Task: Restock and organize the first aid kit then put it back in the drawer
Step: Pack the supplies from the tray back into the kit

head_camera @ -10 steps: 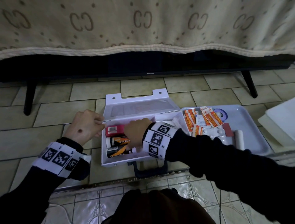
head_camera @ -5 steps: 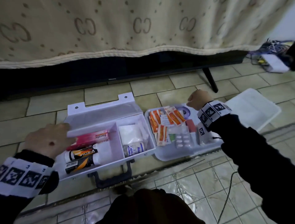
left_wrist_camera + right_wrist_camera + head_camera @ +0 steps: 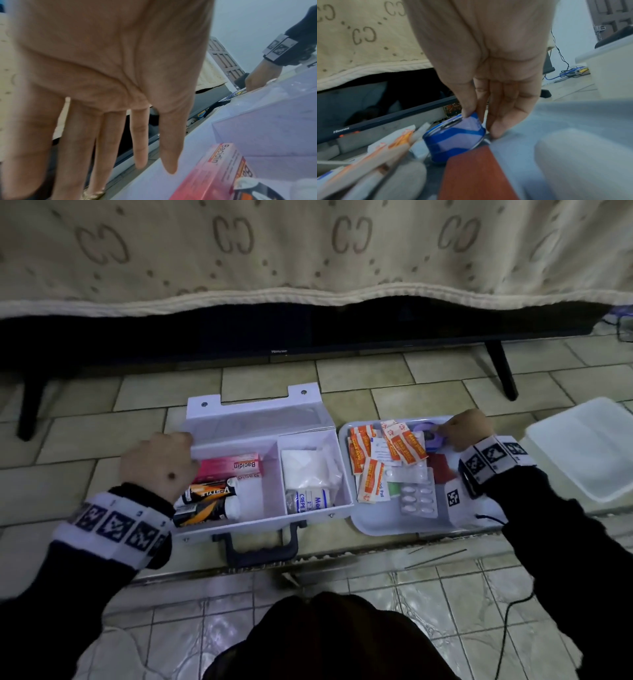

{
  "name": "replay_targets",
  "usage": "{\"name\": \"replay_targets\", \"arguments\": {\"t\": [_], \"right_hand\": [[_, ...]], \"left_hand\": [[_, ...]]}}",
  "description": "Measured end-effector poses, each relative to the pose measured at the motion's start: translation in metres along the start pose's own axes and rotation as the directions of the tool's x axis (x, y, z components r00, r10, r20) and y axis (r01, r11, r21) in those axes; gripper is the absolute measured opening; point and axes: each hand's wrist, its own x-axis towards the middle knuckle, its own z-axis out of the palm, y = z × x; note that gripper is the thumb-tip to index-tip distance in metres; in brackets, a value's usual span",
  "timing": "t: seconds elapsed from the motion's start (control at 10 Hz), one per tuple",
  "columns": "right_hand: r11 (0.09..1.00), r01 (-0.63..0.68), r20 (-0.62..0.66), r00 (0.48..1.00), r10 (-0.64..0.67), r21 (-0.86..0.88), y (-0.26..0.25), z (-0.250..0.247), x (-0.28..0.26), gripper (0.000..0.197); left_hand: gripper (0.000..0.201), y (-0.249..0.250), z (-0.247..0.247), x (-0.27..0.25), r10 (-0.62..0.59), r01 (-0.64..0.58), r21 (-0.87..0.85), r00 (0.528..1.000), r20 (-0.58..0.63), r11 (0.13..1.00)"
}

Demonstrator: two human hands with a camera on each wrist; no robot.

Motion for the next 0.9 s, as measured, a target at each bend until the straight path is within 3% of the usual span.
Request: {"name": "replay_targets", "arguments": {"t": [0.1,0.2,0.3,0.4,0.5,0.6,0.7,0.9], "right_hand": [[1.0,0.021,-0.069,0.997,-0.022,-0.016,0.001,-0.007,-0.001,0.031],[0.994,0.051,-0.174,0.983,-0.067,-0.098,-0.01,-0.027,-0.012,0.033],[0.978,0.192,-0.315,0.926,-0.207,-0.08,-0.04,-0.046,-0.04,0.038],[0.919,0.394,-0.355,0.859,-0.37,-0.005,-0.082,-0.051,-0.083,0.027],[0.826,0.557,-0.186,0.823,-0.536,0.083,-0.129,-0.027,-0.133,0.02],[0.769,0.631,0.023,0.772,-0.636,0.102,-0.171,0.021,-0.167,0.019],[0.772,0.635,0.159,0.766,-0.623,-0.035,-0.189,0.063,-0.175,0.021],[0.782,0.605,0.165,0.795,-0.584,-0.149,-0.202,0.091,-0.171,0.03]], "left_hand": [[0.027,0.005,0.002,0.0,0.136,-0.13,0.069,0.987,-0.089,0.989],[0.026,0.011,-0.001,0.002,0.307,-0.311,-0.072,0.95,-0.057,0.948],[0.036,0.011,0.005,0.007,0.454,-0.435,-0.171,0.887,0.089,0.884],[0.05,0.006,0.012,0.009,0.516,-0.507,-0.093,0.844,0.147,0.857],[0.052,0.006,0.015,0.008,0.571,-0.587,0.04,0.8,0.184,0.809],[0.056,0.005,0.018,0.008,0.611,-0.629,0.074,0.773,0.17,0.774],[0.049,0.001,0.024,0.017,0.612,-0.626,0.036,0.771,0.177,0.779],[0.045,-0.007,0.029,0.024,0.616,-0.632,0.029,0.763,0.197,0.774]]}}
